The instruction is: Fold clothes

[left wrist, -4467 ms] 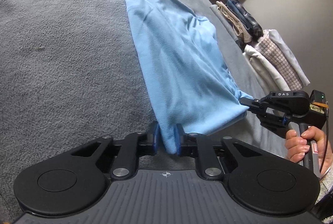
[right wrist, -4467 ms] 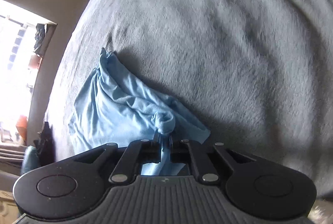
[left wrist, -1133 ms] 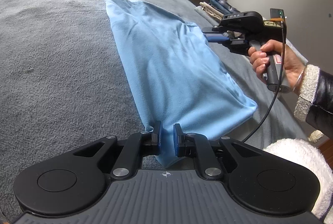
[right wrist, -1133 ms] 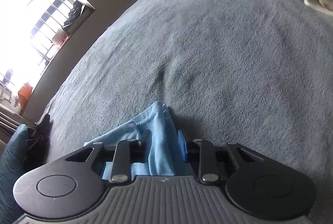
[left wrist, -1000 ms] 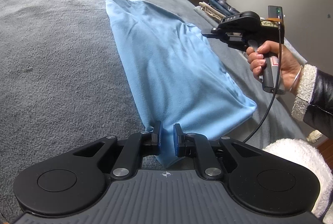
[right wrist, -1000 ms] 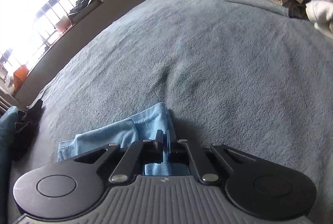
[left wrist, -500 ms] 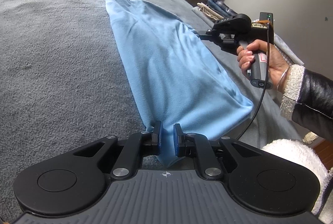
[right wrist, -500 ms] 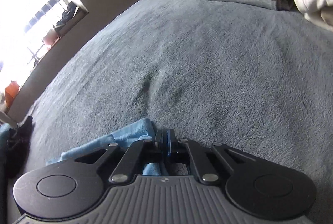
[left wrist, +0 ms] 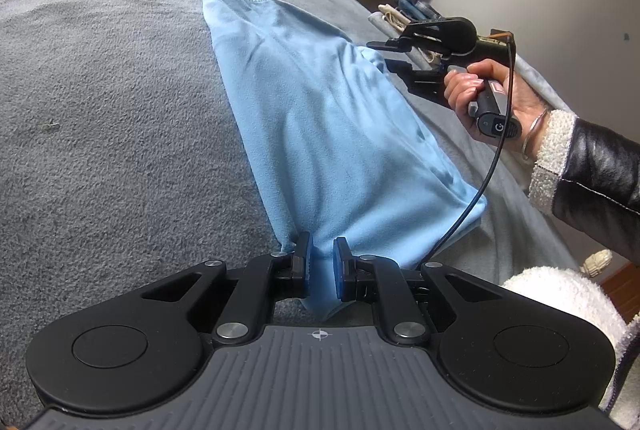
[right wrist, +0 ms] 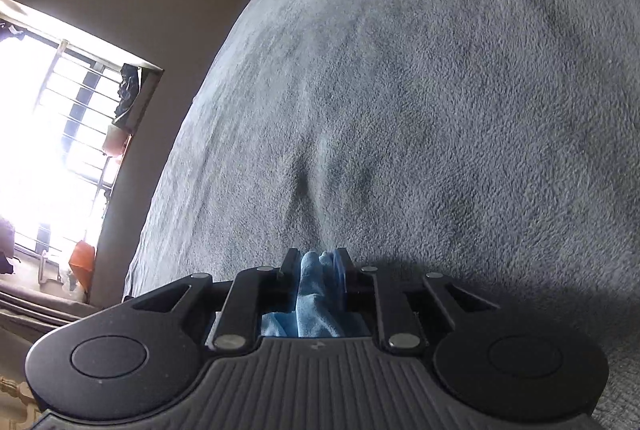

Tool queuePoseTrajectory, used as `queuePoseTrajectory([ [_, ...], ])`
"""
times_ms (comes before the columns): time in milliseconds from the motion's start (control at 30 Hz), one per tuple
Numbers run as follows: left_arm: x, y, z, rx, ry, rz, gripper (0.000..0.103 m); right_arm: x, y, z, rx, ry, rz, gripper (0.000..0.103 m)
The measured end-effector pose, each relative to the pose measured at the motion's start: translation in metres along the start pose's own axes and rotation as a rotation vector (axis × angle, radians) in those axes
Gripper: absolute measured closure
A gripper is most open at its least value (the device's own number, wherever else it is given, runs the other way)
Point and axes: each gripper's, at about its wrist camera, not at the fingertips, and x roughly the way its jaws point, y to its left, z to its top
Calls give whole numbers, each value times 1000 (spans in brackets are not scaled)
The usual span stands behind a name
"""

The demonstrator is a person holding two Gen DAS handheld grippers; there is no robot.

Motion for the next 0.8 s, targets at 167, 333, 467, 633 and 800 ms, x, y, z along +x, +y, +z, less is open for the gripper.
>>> queuePoseTrajectory([
  [167, 0, 0, 0, -1, 1, -2, 91, 4, 13, -2, -180, -41, -74, 95],
  [333, 2, 0, 1, -6, 1, -5, 91, -19, 15, -2, -204, -122, -93, 93],
  [467, 2, 1, 1, -15, -1, -11, 91, -33, 31, -9, -314, -70, 3, 92],
  [633, 2, 0, 1, -19, -1, -12, 91, -12, 60, -27, -498, 57, -26, 84],
  [800, 2, -1, 1, -16, -3, -10, 91, 10, 64, -39, -490, 112, -73, 73],
])
